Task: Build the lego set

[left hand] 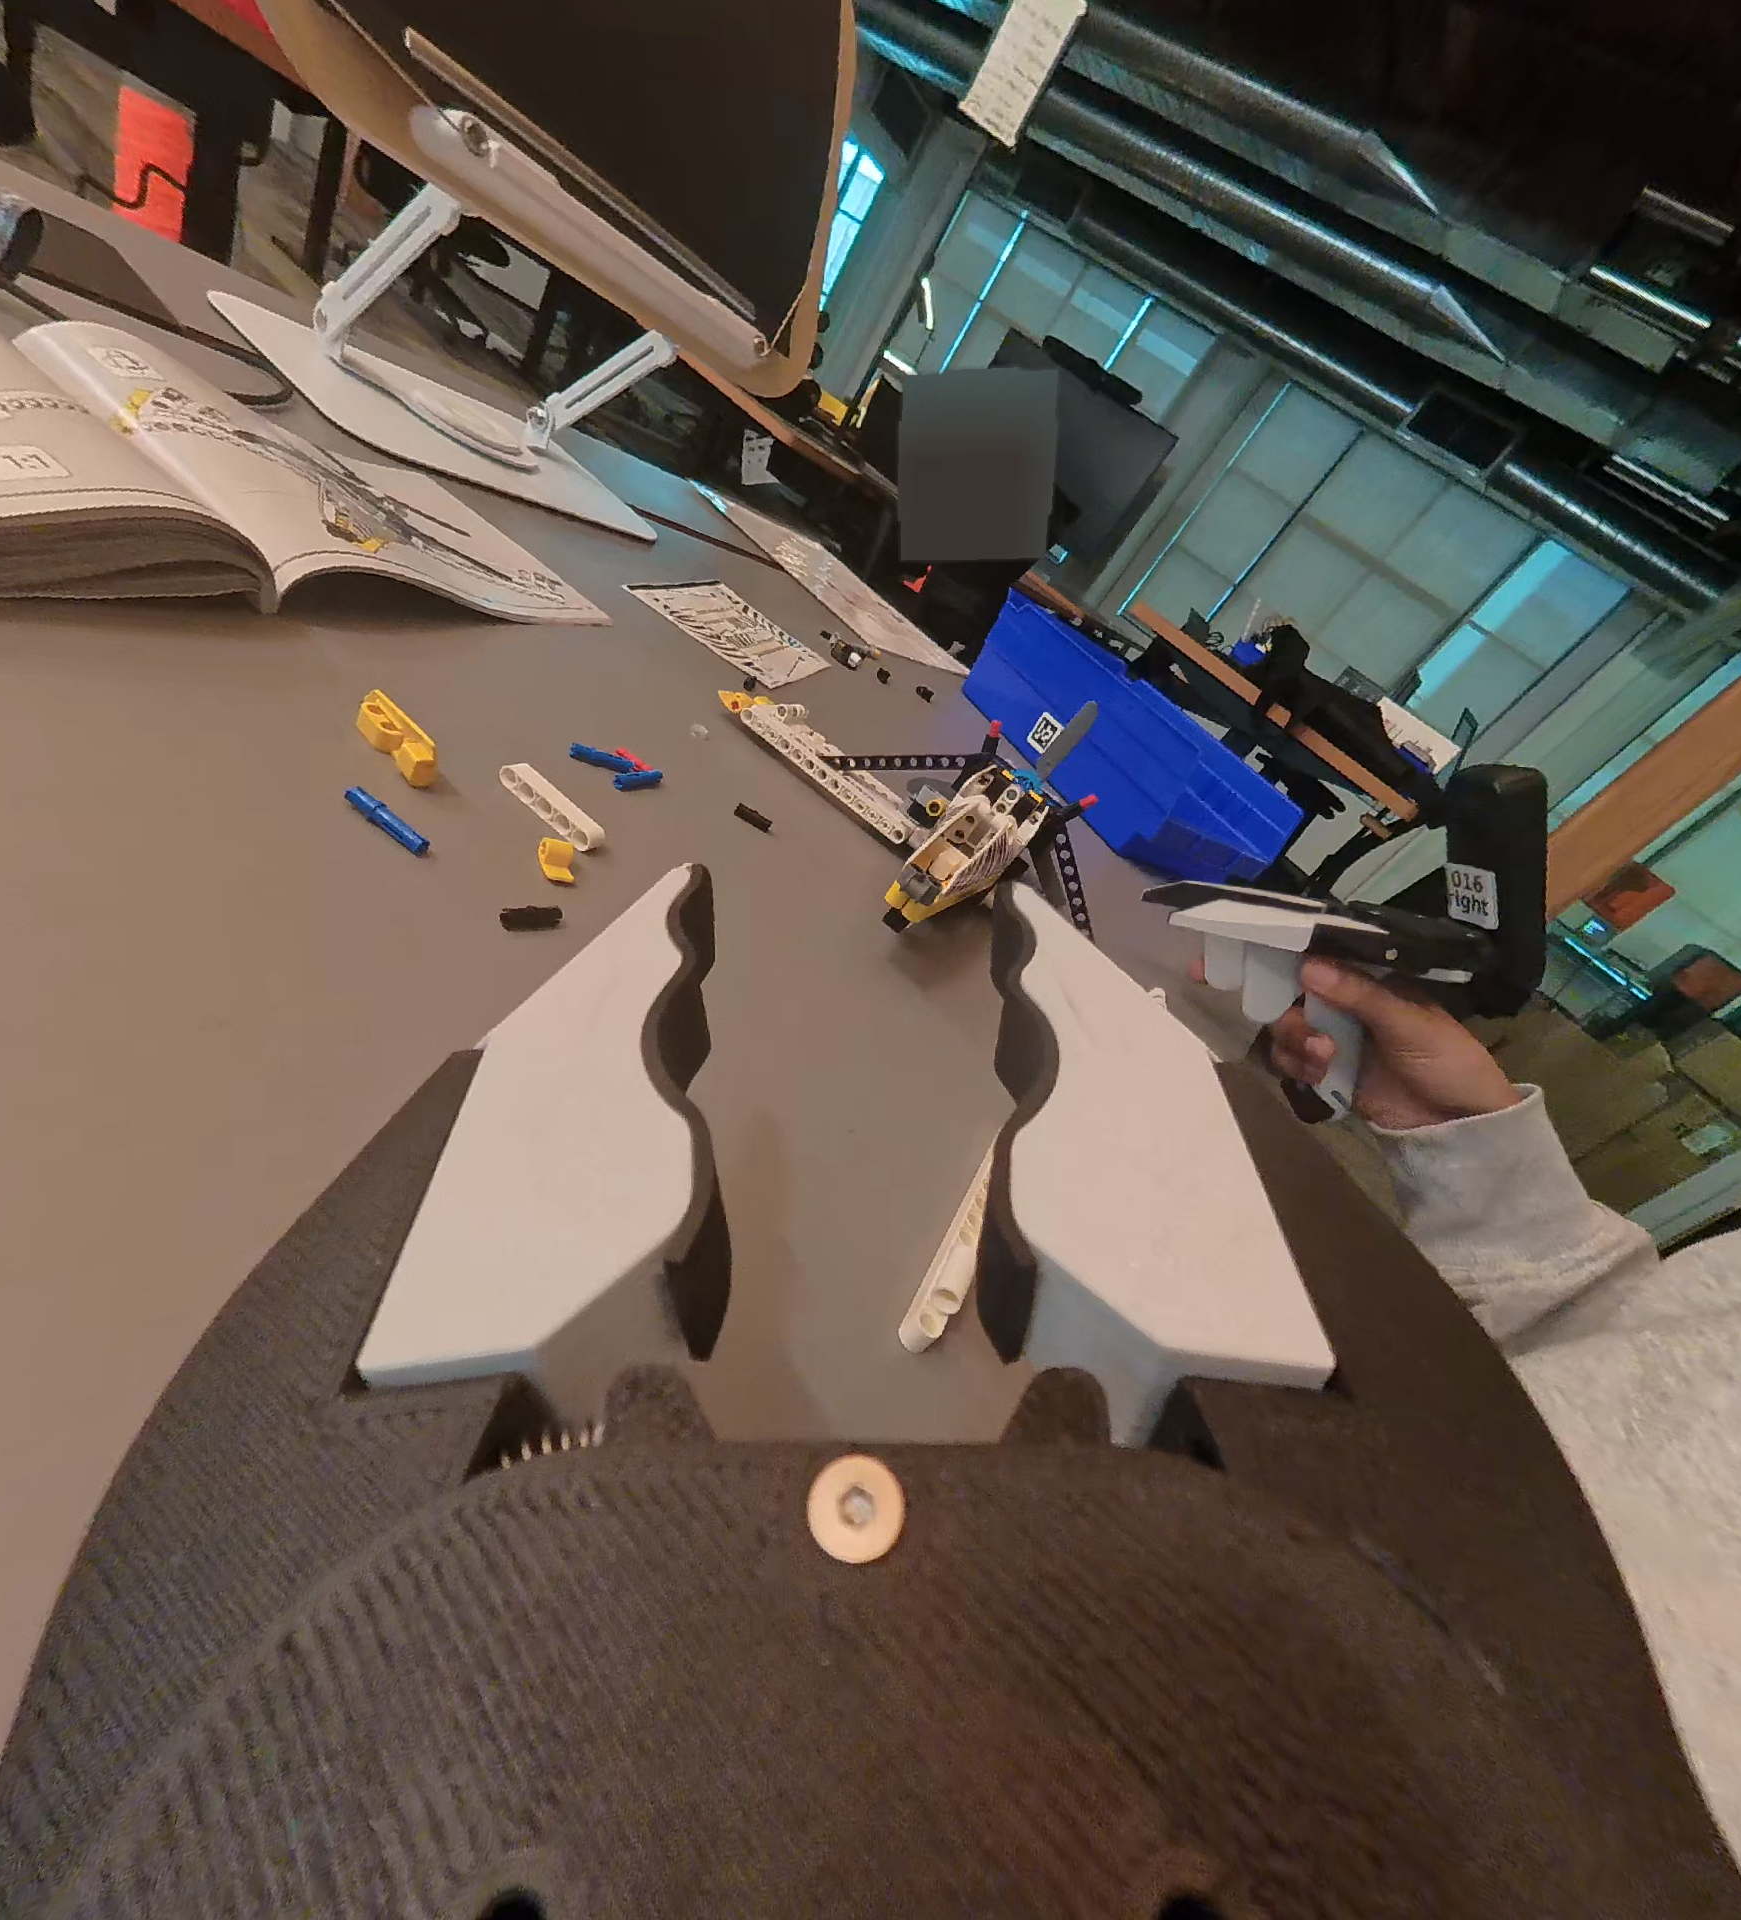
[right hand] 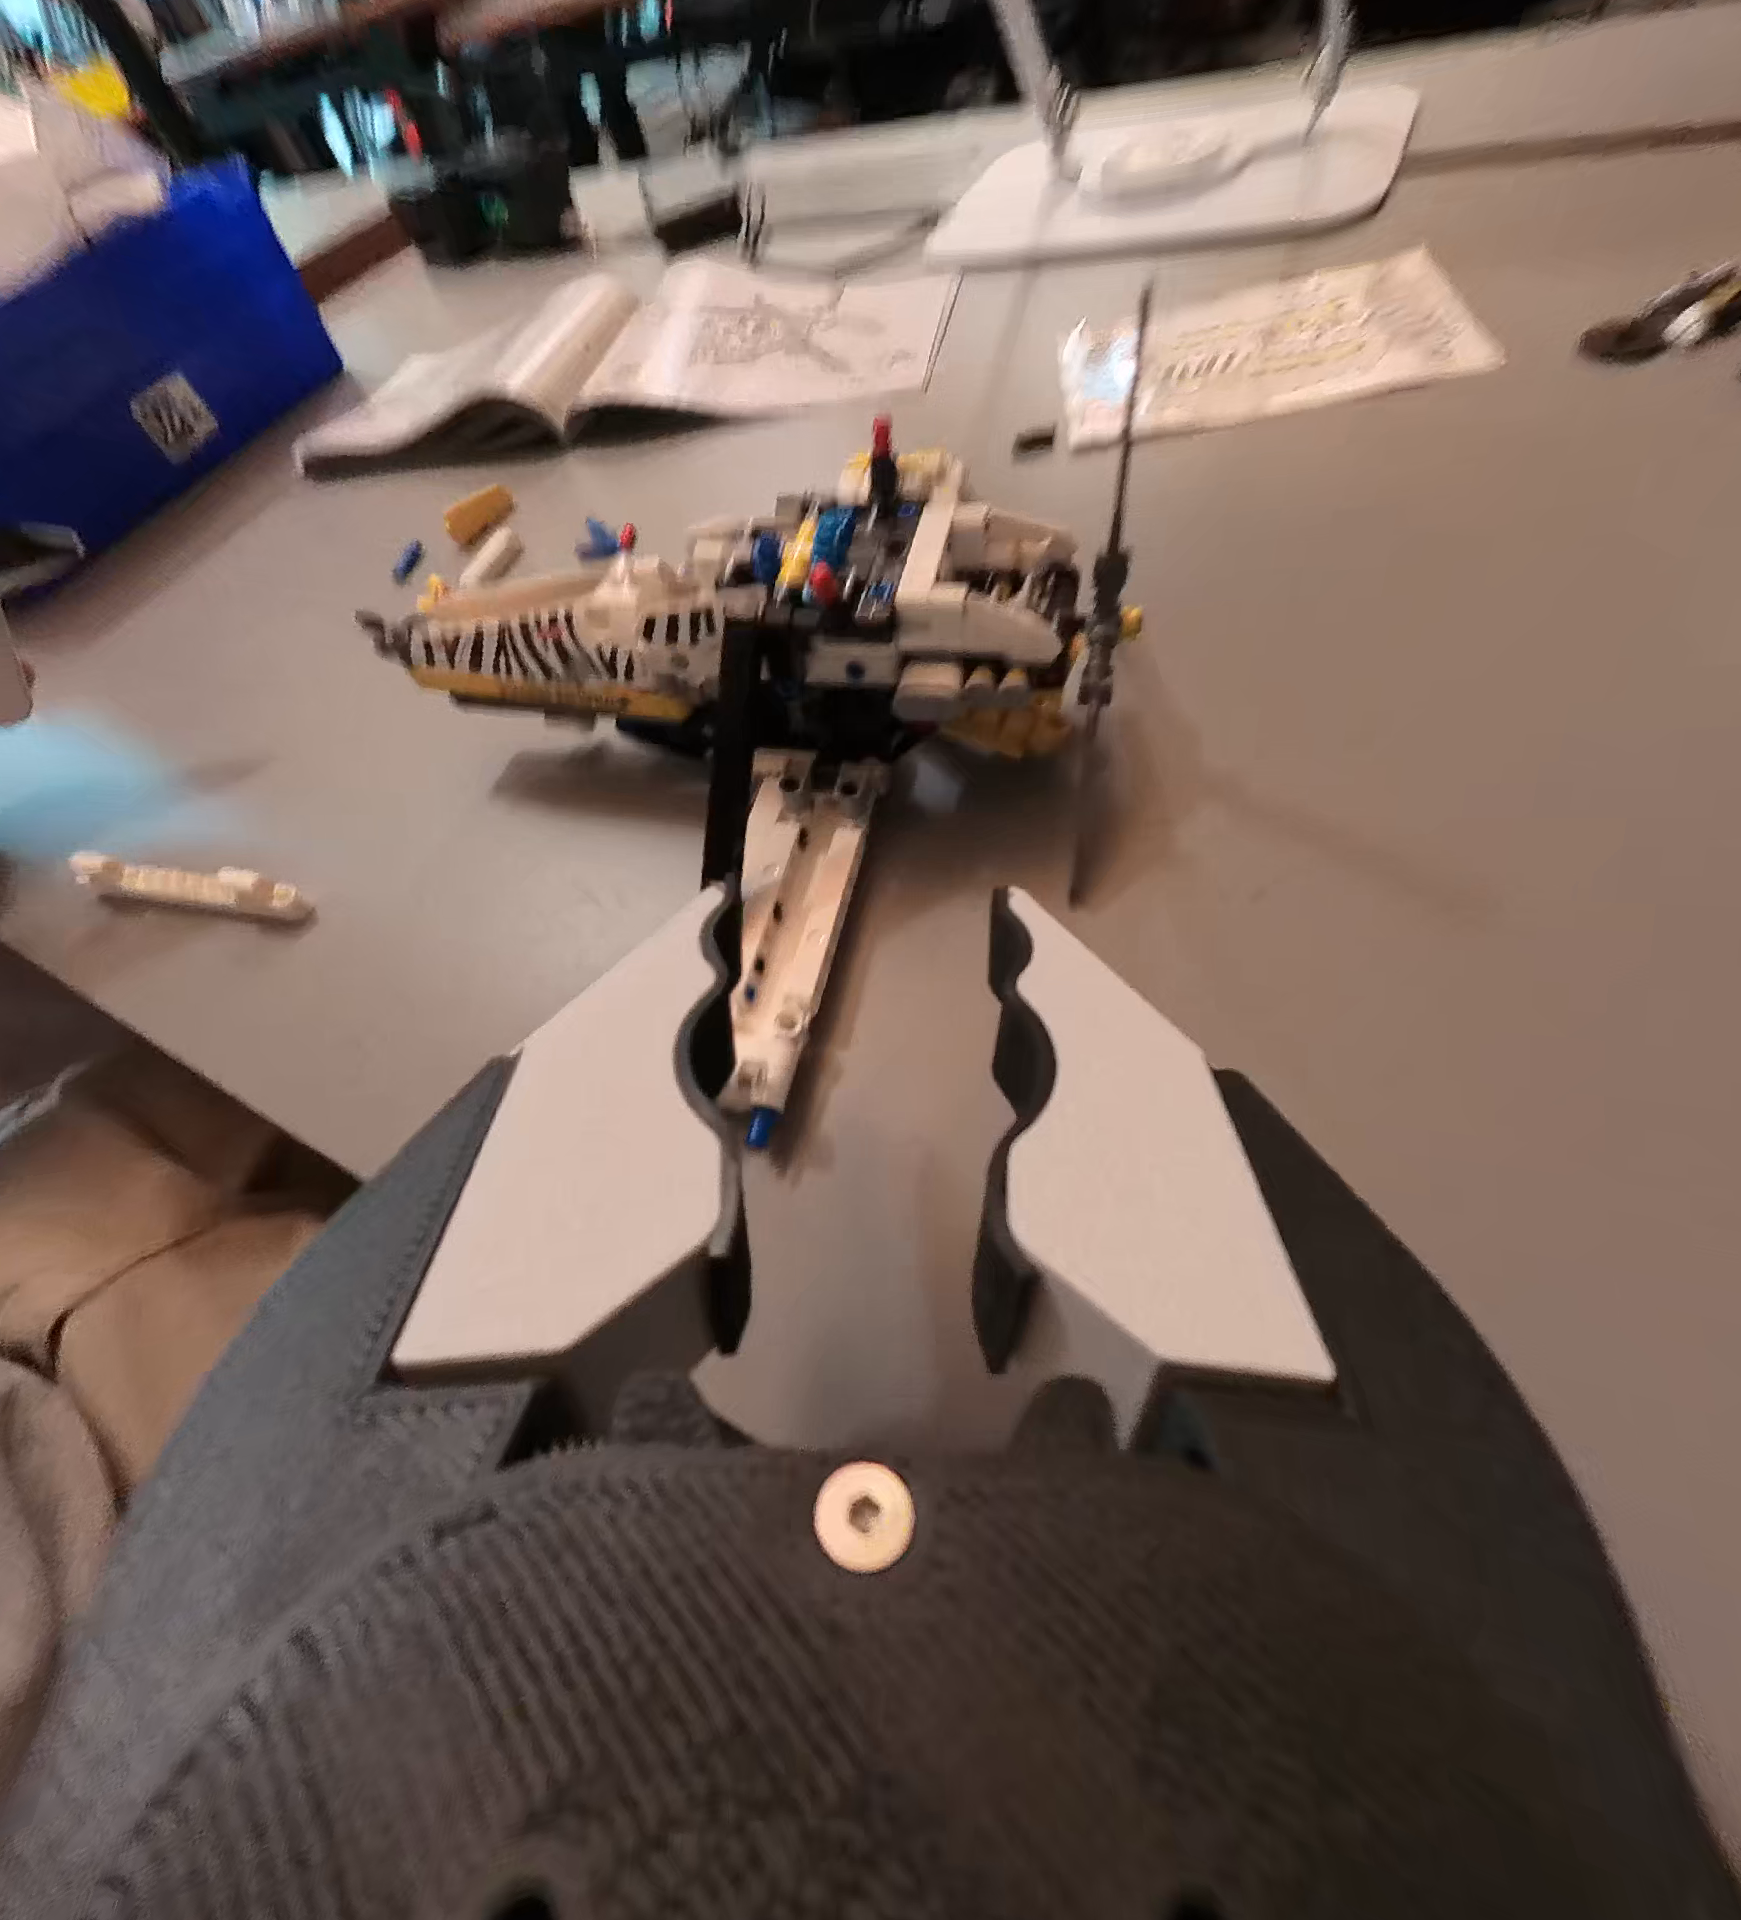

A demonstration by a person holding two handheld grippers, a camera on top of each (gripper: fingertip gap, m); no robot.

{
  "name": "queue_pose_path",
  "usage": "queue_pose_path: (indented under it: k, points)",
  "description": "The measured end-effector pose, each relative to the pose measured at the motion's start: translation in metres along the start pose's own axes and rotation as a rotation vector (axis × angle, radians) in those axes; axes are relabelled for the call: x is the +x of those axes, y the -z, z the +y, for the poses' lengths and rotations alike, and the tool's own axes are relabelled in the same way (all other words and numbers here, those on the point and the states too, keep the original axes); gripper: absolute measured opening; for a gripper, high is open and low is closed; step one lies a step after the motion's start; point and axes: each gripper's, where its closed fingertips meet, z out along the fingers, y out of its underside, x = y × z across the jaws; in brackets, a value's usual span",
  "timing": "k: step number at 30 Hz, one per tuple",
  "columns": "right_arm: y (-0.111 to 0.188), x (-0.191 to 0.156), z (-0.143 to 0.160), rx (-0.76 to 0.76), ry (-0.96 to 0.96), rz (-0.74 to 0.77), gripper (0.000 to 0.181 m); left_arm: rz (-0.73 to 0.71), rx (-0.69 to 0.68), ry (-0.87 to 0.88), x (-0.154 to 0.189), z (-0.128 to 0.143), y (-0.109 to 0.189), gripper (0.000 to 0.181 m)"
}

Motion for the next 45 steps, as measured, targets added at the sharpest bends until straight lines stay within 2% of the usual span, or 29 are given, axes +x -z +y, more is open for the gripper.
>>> queue_pose_path:
  k: [5,12,18,20,25,27,34,41,43,45]
  points:
    - [0.000,0.001,-0.019,0.123,-0.002,0.012,0.046,0.008,0.001,0.002,0.001,0.000,0.000,0.052]
    - [-0.013,0.012,-0.006,0.073,0.092,0.113,0.041,0.029,0.001,-0.003,0.004,0.000,0.001,0.052]
    - [-0.012,0.015,-0.011,0.121,0.062,0.099,0.038,0.275,-0.129,-0.052,0.045,0.020,0.005,0.056]
    - [-0.011,0.016,-0.012,0.131,0.037,0.084,0.038,0.245,-0.162,-0.133,0.049,0.028,0.008,0.056]
    - [-0.009,0.018,-0.015,0.163,-0.017,0.050,0.035,0.079,-0.434,-0.372,0.040,0.069,0.017,0.056]
    - [-0.009,0.018,-0.014,0.162,-0.032,0.038,0.035,0.040,-0.486,-0.432,0.038,0.078,0.018,0.056]
    - [-0.012,0.017,-0.013,0.144,-0.036,0.023,0.036,0.014,-0.544,-0.431,0.028,0.100,0.014,0.052]
    - [-0.011,0.016,-0.013,0.149,-0.040,0.019,0.036,-0.017,-0.556,-0.466,0.024,0.103,0.014,0.038]
    - [-0.012,0.016,-0.013,0.146,-0.036,0.020,0.036,-0.014,-0.557,-0.471,0.025,0.104,0.015,0.030]
    - [-0.012,0.016,-0.012,0.143,-0.032,0.022,0.036,0.003,-0.567,-0.487,0.029,0.106,0.016,0.009]
